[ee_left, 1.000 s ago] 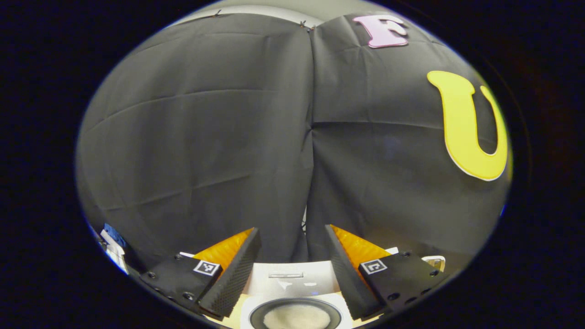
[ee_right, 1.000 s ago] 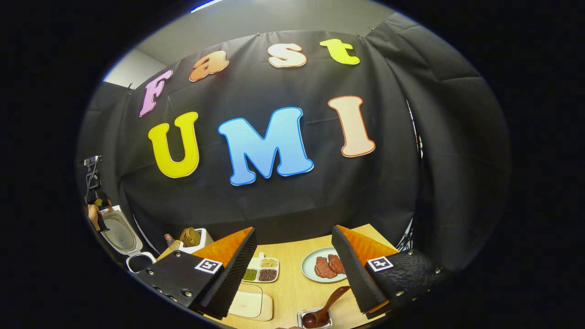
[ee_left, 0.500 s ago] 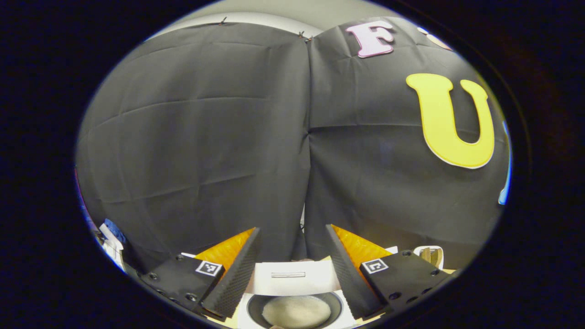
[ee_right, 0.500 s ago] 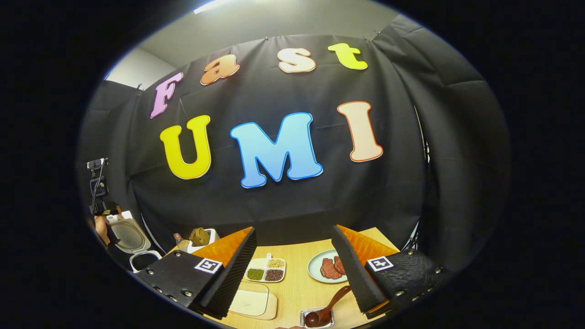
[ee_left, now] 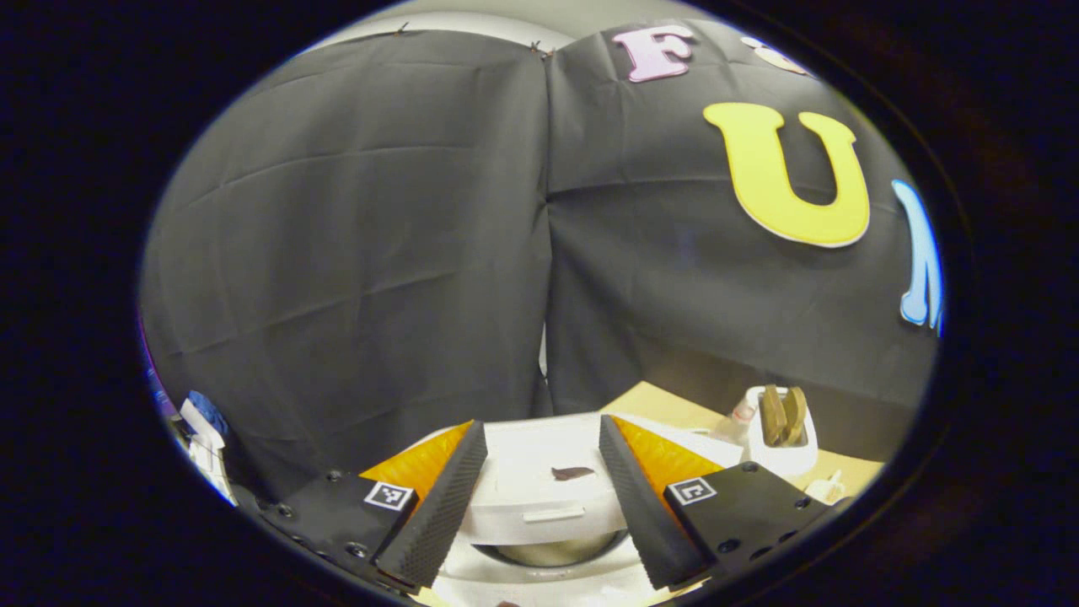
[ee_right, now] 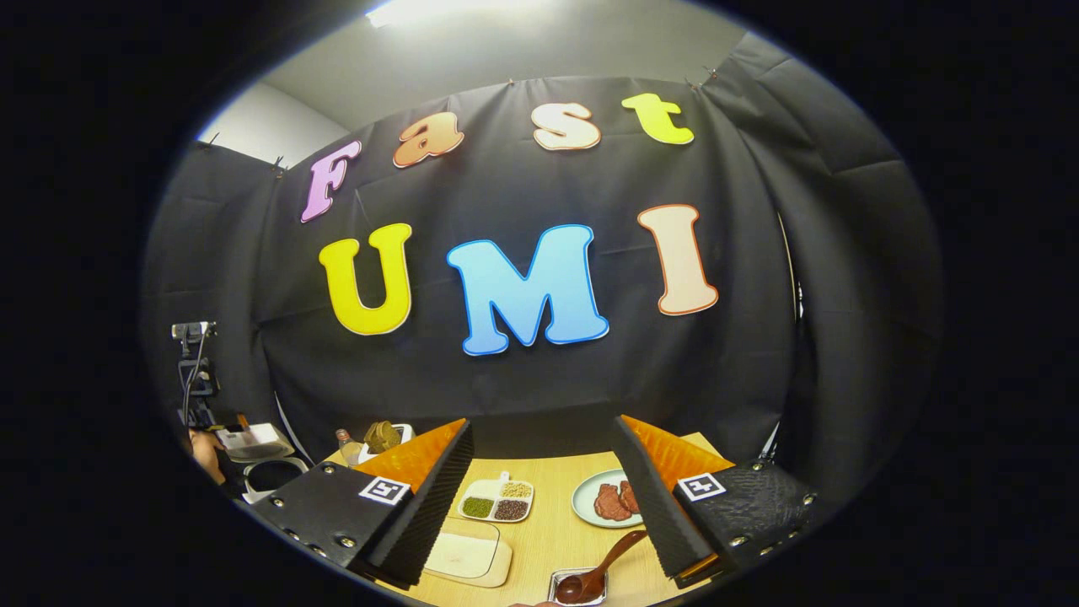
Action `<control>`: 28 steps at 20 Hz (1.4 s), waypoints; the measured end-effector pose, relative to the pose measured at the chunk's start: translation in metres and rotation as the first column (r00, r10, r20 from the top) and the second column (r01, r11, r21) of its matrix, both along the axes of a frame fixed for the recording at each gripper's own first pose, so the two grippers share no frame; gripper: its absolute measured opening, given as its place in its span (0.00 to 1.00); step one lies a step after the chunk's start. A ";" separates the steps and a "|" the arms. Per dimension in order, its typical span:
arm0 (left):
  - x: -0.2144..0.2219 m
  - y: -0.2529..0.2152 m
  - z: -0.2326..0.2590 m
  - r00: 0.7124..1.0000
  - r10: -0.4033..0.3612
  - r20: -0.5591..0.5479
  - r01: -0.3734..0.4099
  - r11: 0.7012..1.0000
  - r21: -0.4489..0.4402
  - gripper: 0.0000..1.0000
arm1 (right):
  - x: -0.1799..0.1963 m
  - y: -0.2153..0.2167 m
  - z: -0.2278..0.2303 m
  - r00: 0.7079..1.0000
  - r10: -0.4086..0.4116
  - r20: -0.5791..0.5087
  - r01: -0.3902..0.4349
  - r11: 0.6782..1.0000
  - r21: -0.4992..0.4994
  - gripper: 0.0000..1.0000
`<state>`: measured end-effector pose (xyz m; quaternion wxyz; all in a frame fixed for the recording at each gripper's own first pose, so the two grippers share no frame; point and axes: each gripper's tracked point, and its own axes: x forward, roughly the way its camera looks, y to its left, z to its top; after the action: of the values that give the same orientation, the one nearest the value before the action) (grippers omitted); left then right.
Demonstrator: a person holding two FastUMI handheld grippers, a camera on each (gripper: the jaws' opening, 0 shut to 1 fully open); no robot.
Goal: Close the left gripper, press the button to open the rice cooker; take a wooden spoon from the chopstick holder with the right hand, scoop a spoonful of rice and pour it into the rice cooker, then put the wooden spoon back into the chopstick holder.
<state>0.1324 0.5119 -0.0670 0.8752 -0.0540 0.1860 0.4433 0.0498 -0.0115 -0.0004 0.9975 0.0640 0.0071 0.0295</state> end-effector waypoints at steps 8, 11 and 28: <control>-0.004 -0.008 -0.023 1.000 -0.027 -0.014 0.026 0.998 -0.065 0.94 | -0.012 0.007 -0.002 1.000 0.009 -0.012 -0.009 1.000 -0.026 0.99; -0.005 -0.011 -0.027 0.999 -0.043 -0.017 0.041 0.997 -0.062 0.94 | -0.018 0.008 -0.005 1.000 0.003 -0.021 -0.003 1.000 -0.021 0.99; -0.017 -0.034 -0.077 0.985 -0.157 -0.072 0.145 0.977 -0.155 0.96 | -0.040 0.025 -0.015 0.998 -0.010 -0.068 0.005 0.998 -0.068 0.99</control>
<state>0.1154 0.4775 -0.1438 0.8914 -0.0865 0.2585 0.3622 0.0093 0.0133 -0.0155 0.9984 0.0314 0.0420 0.0233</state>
